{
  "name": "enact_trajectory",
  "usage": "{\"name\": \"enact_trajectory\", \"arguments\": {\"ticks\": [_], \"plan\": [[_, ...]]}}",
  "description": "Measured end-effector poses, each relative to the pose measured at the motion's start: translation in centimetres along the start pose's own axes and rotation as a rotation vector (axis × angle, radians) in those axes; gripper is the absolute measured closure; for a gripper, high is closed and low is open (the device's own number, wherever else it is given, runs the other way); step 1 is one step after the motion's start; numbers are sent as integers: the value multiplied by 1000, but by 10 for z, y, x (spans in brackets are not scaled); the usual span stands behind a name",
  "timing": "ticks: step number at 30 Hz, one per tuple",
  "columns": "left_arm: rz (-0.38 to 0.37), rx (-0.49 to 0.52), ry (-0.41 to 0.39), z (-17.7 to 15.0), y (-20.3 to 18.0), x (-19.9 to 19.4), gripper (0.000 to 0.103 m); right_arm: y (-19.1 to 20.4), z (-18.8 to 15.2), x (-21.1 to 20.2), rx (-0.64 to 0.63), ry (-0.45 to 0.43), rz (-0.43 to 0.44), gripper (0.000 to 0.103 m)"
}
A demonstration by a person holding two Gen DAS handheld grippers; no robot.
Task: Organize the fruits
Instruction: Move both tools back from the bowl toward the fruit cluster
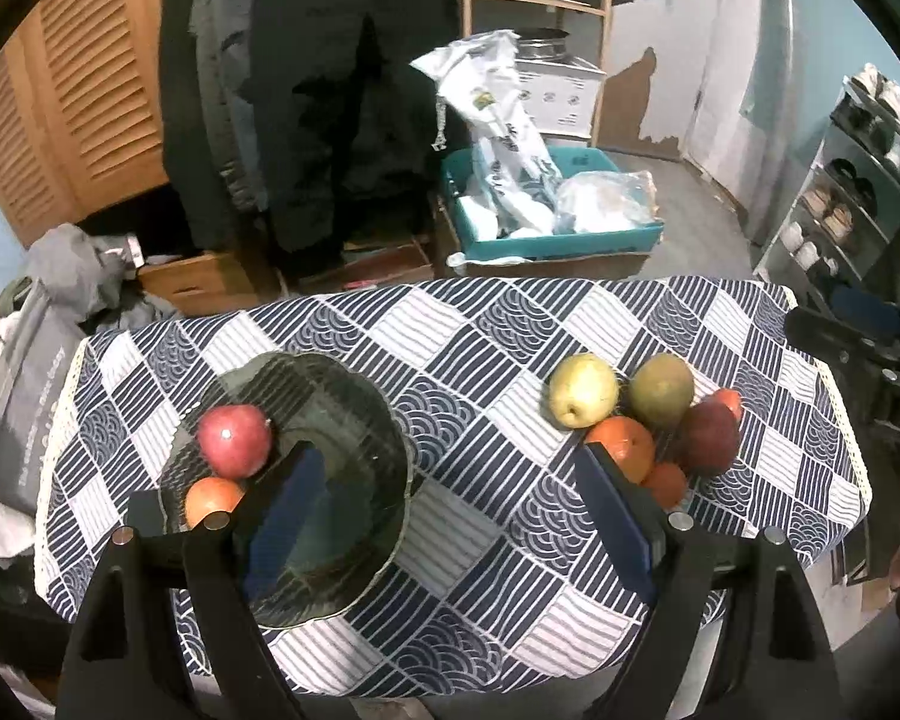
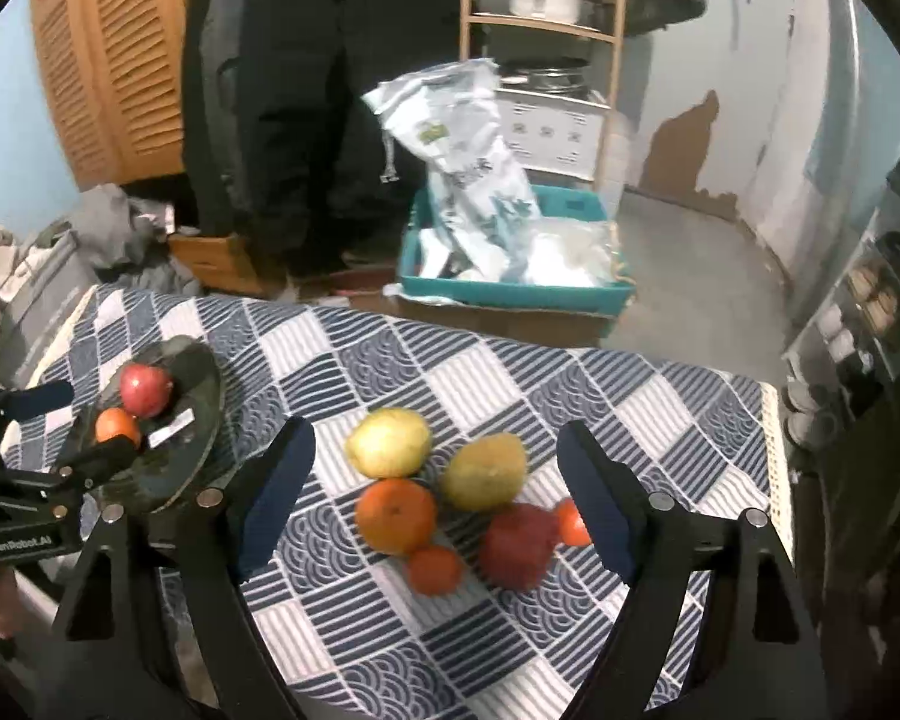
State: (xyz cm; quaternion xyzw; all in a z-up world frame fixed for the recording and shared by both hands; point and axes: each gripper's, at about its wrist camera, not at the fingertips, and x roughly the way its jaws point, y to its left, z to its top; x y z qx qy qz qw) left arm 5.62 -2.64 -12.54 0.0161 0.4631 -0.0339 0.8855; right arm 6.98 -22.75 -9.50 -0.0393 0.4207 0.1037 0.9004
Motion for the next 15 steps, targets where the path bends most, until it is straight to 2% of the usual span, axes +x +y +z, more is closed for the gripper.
{"name": "enact_trajectory", "arguments": {"ticks": [9, 15], "plan": [[-5, 61, 25, 6, -36, 15, 16, -33, -14, 10, 34, 29, -36, 20], [8, 86, 55, 6, -50, 34, 16, -47, -27, 29, 54, 80, -54, 20]]}}
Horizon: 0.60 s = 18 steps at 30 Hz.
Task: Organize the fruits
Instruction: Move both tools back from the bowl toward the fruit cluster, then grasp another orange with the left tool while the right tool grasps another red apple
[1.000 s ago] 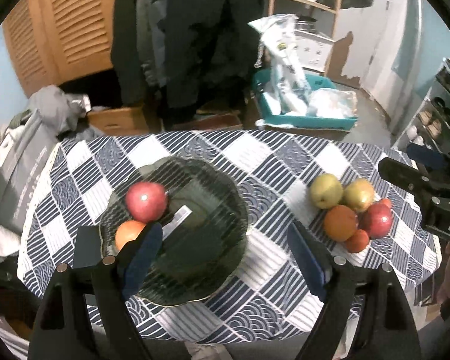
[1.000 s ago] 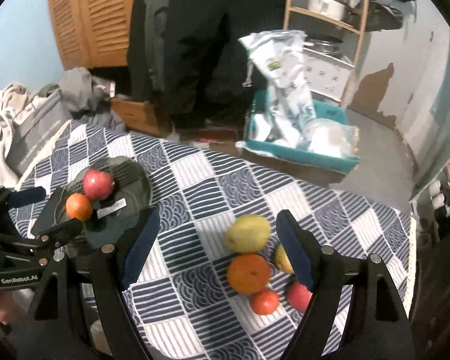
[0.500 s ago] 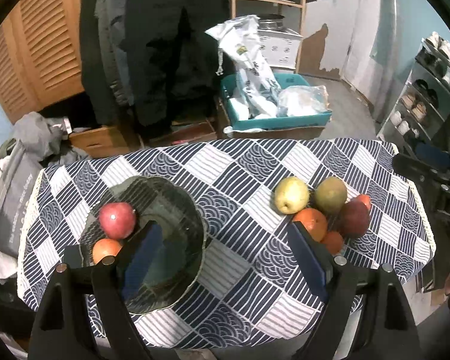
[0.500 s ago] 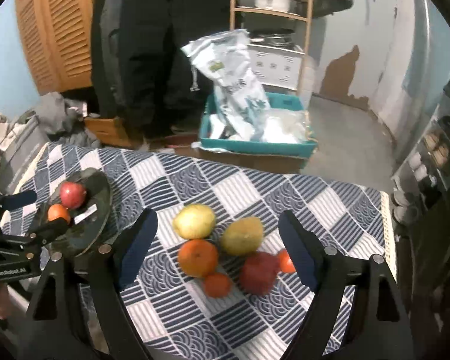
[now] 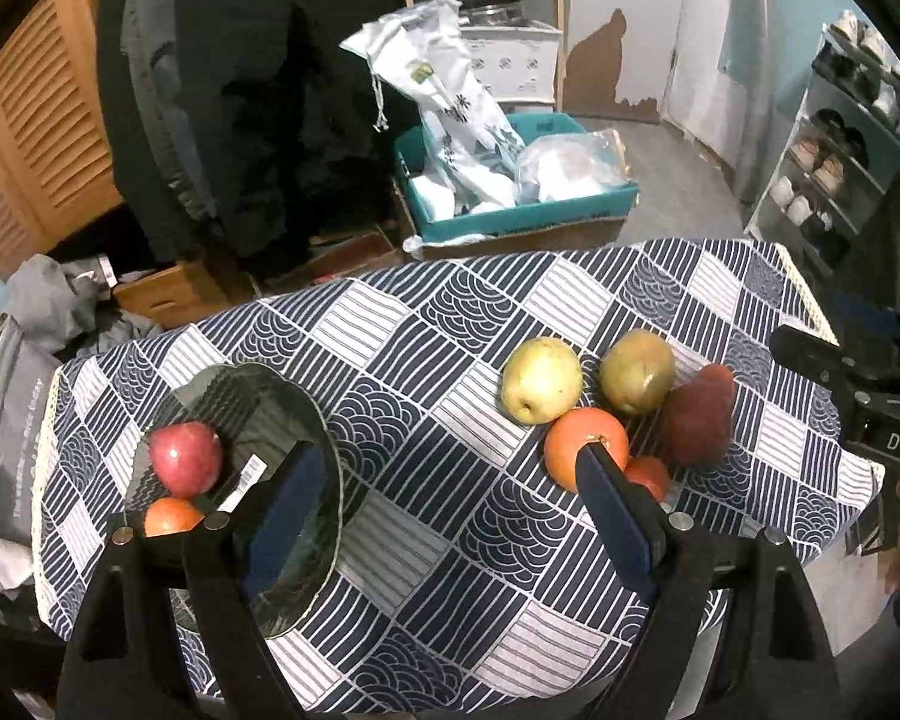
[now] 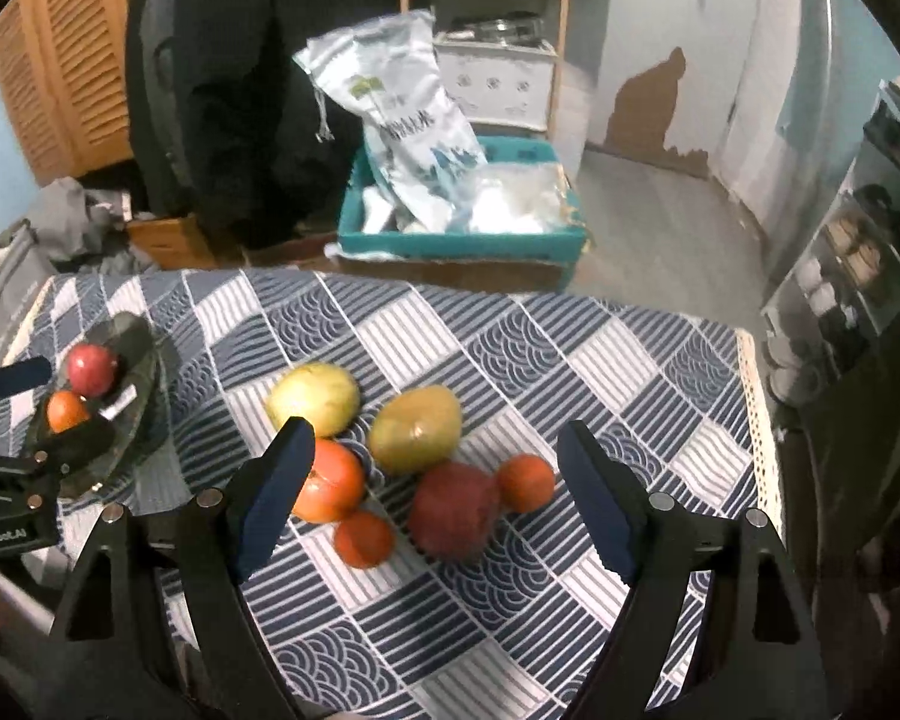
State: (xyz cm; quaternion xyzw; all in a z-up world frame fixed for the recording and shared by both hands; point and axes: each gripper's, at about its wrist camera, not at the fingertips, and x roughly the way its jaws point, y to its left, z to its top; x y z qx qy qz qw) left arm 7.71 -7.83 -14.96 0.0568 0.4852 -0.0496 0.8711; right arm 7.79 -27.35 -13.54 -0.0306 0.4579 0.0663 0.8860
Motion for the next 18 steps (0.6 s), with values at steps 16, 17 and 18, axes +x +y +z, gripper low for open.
{"name": "enact_trajectory", "arguments": {"ticks": [16, 17, 18], "plan": [[34, 46, 87, -8, -25, 64, 16, -12, -32, 80, 17, 198, -34, 20], [33, 49, 93, -9, -26, 68, 16, -12, -34, 84, 20, 208, -32, 20], [31, 52, 100, -10, -27, 72, 16, -13, -36, 90, 24, 223, -32, 20]]}}
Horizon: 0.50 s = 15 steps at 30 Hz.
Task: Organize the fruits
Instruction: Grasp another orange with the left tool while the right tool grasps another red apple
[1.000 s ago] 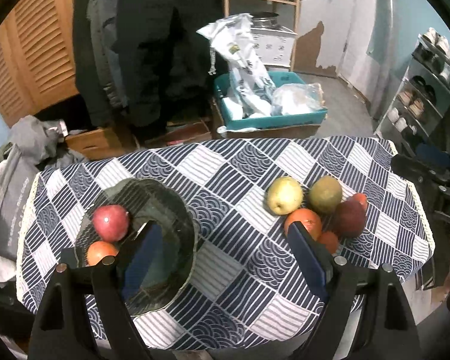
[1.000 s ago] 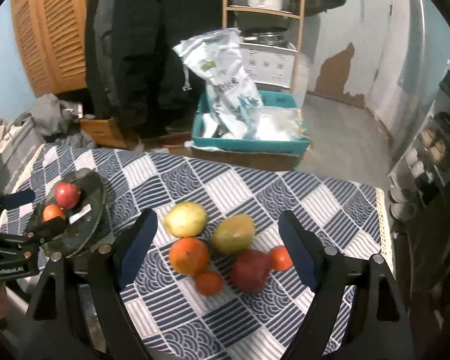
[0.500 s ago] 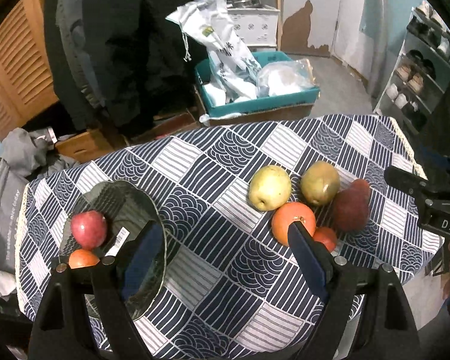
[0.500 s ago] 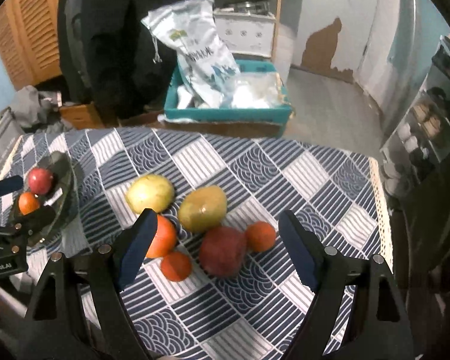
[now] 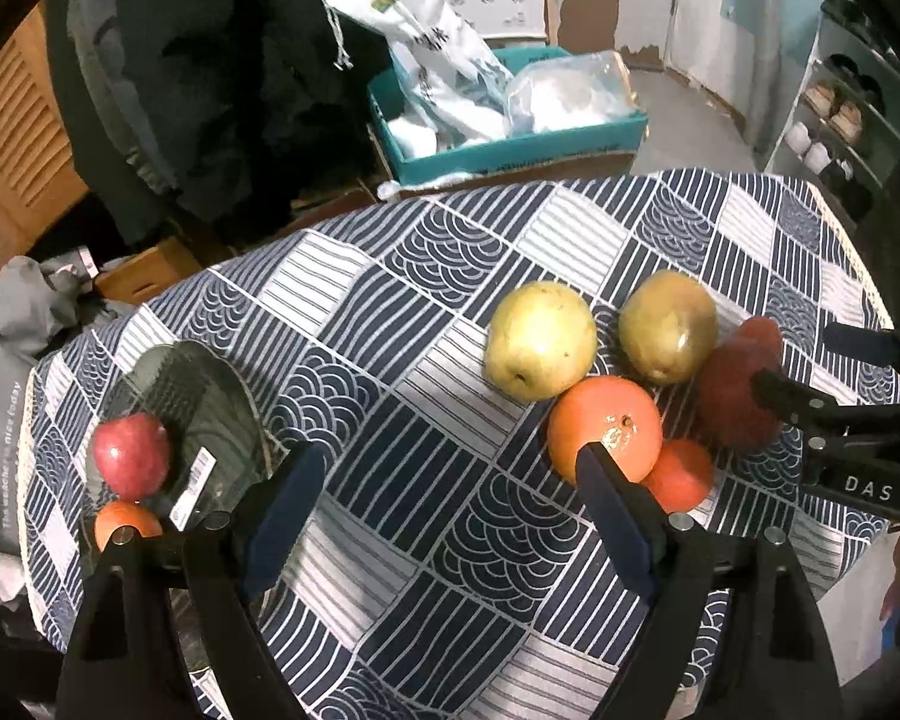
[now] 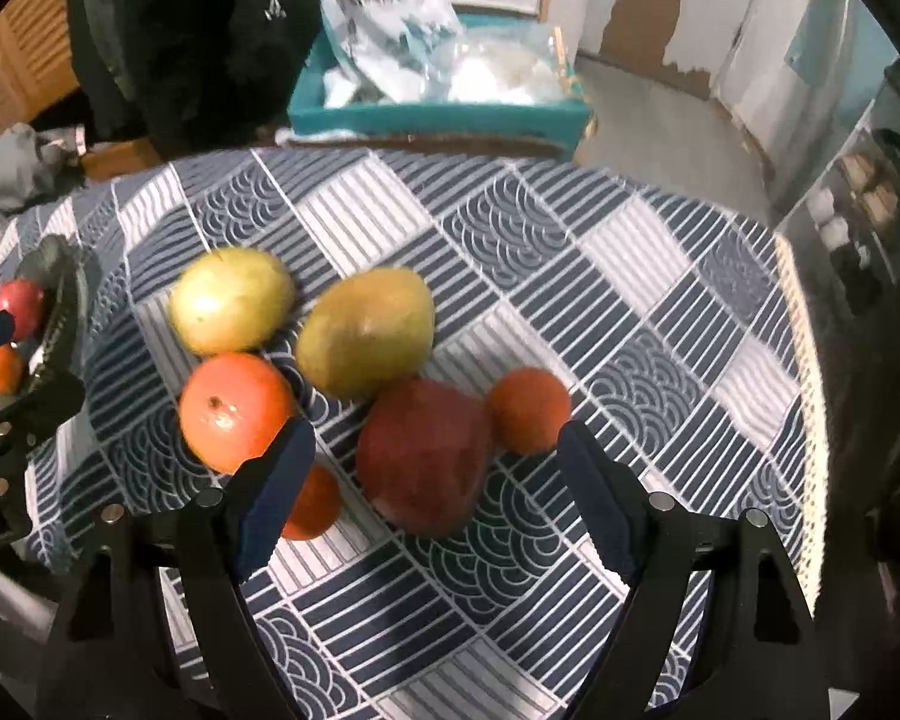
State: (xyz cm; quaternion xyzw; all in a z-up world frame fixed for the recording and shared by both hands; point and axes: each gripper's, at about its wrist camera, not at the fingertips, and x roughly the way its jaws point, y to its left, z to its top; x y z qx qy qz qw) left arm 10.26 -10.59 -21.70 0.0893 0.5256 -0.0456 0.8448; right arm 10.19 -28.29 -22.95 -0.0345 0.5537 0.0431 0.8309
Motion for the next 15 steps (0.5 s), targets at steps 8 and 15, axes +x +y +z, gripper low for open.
{"name": "enact_trajectory", "arguments": {"ticks": [8, 15], "plan": [[-12, 12, 41, -5, -7, 22, 16, -3, -5, 31, 29, 67, 6, 20], [-30, 8, 59, -5, -12, 34, 16, -3, -8, 52, 39, 100, 0, 20]]}}
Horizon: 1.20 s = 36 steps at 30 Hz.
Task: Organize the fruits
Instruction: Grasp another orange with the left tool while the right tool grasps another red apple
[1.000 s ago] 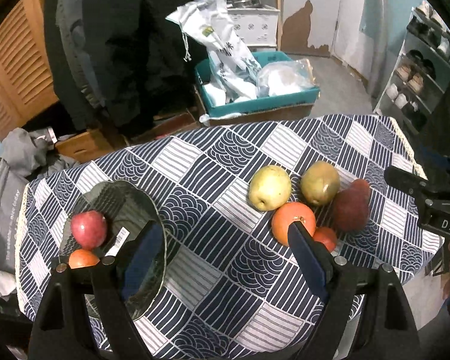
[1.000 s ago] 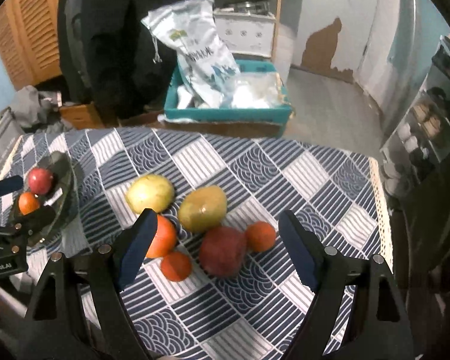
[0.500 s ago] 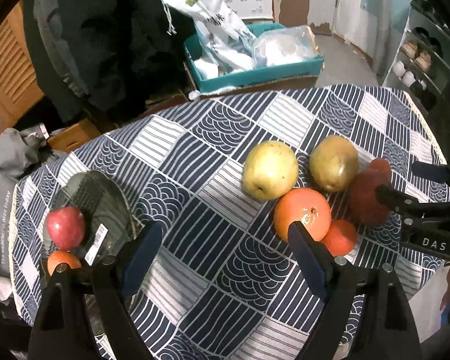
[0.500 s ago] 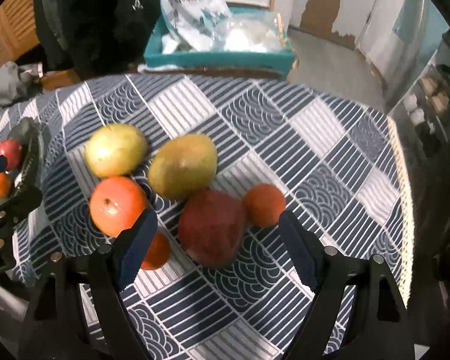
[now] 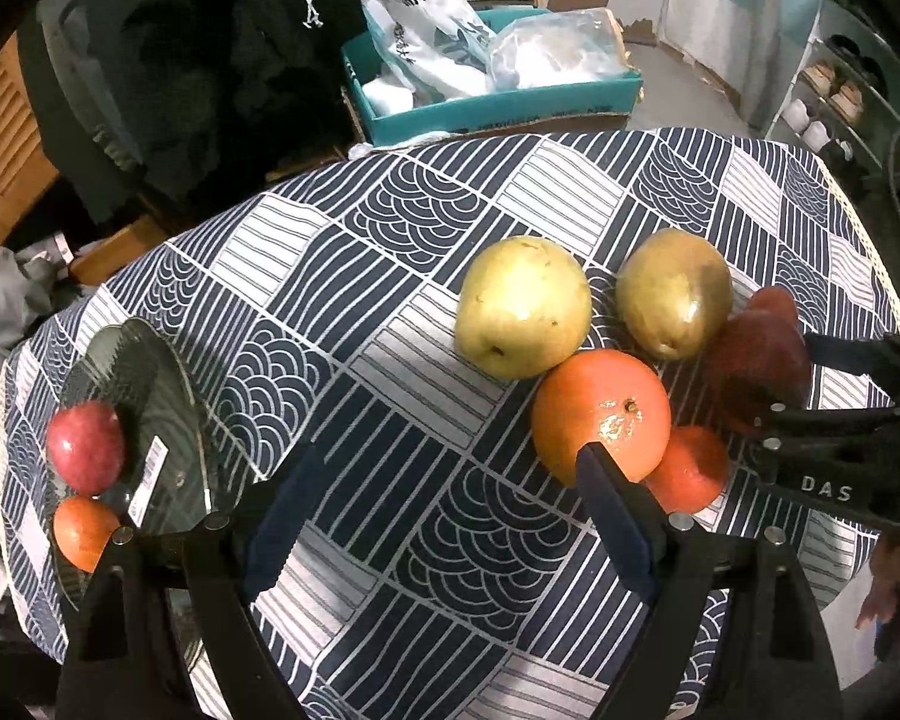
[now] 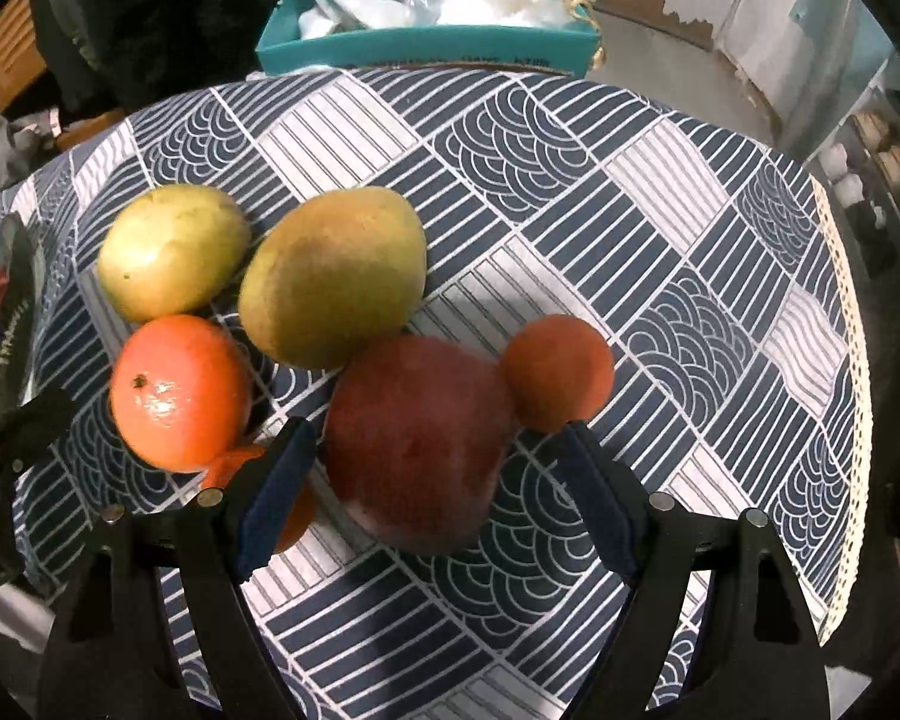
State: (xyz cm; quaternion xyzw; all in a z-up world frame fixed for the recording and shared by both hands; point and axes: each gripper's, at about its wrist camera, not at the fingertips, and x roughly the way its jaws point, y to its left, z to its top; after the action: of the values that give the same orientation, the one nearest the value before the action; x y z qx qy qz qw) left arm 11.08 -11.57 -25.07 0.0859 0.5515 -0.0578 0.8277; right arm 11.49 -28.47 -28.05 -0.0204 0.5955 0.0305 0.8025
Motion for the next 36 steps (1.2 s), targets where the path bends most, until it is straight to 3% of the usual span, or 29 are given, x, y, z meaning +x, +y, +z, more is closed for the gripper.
{"name": "enact_trajectory", "arguments": {"ticks": [8, 10, 17, 29, 32, 35, 36], "plan": [[-65, -17, 20, 6, -12, 9, 16, -1, -1, 12, 14, 14, 22, 22], [-79, -27, 27, 8, -17, 11, 16, 1, -2, 11, 0, 6, 36, 34], [-100, -22, 52, 14, -34, 23, 15, -1, -10, 5, 2, -20, 50, 34], [-138, -41, 96, 16, -42, 45, 14, -42, -22, -24, 83, -68, 57, 34], [-155, -36, 117, 15, -45, 52, 18, -44, -22, -24, 88, -69, 48, 34], [-207, -40, 116, 13, -45, 53, 33, -43, -22, -23, 80, -72, 43, 34], [-207, -34, 118, 13, -46, 52, 33, -42, -22, -23, 75, -73, 41, 34]]}}
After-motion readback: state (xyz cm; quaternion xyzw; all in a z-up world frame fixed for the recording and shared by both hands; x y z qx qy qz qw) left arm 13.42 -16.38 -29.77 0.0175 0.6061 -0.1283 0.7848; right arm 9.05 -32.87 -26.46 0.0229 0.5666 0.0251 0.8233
